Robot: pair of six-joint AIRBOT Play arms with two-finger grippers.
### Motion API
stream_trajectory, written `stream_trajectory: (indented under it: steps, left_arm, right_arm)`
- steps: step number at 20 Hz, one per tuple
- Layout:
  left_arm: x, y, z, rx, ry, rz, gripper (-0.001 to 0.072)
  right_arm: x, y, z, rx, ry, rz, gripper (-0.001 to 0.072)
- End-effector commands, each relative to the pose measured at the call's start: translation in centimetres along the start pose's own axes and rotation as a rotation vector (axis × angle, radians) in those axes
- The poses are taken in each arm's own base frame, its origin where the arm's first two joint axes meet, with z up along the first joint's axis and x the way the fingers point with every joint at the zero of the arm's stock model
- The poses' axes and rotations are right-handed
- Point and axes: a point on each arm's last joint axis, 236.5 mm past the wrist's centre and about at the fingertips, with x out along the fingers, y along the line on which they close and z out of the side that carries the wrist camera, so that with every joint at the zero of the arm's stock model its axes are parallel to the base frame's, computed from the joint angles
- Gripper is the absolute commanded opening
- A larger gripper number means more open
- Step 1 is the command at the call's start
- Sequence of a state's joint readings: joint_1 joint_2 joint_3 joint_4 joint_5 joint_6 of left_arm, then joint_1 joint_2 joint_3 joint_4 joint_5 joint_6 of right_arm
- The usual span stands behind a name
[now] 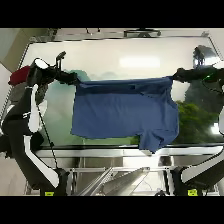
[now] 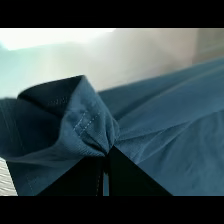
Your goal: Fold the shirts.
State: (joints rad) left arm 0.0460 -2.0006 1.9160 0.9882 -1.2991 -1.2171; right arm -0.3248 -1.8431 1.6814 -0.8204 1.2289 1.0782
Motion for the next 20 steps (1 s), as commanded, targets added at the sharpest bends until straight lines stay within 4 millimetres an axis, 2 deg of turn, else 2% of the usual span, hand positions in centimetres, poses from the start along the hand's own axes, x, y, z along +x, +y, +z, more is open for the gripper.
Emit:
stream_trajectory:
  steps: [1,3,5,8,11,13,16,17,18,20]
  left_arm:
    - [2.3,1.4,-3.4,-0.007,0.132,0.094,0.0007]
    - [3.4,2.7,-5.5,-0.027,0.199,0.166,0.0007]
    - [4.3,3.0,-6.4,-0.034,0.219,0.191,0.0008]
    - [5.1,2.7,-6.6,-0.025,0.216,0.193,0.0007]
    - [5.1,2.7,-6.5,-0.030,0.210,0.195,0.0007]
    - [5.1,2.7,-6.5,-0.034,0.210,0.195,0.0008]
    - [4.9,2.2,-7.0,-0.044,0.237,0.178,0.0021]
    - [4.4,1.8,-7.3,-0.043,0.261,0.172,0.0108]
    - [3.5,1.2,-7.4,-0.044,0.288,0.164,0.0246]
    - [0.6,0.4,-7.1,-0.042,0.327,0.152,0.0246]
  right_arm:
    - [0.4,-4.0,-3.7,-0.031,0.158,-0.179,0.0021]
    - [0.5,-4.6,-4.2,-0.052,0.187,-0.219,0.0021]
    - [0.9,-4.6,-4.4,-0.057,0.196,-0.219,0.0022]
    - [1.9,-4.5,-4.9,-0.057,0.219,-0.221,0.0022]
    - [2.8,-5.0,-5.7,-0.037,0.251,-0.258,0.0022]
    - [2.7,-5.7,-5.9,-0.029,0.267,-0.312,0.0022]
    - [2.9,-5.1,-6.4,-0.019,0.288,-0.310,0.0041]
    - [2.5,-4.8,-6.5,-0.013,0.295,-0.309,0.0185]
    - [1.8,-4.6,-6.3,0.008,0.285,-0.322,0.0259]
    - [-1.0,-4.6,-5.3,0.028,0.243,-0.372,0.0259]
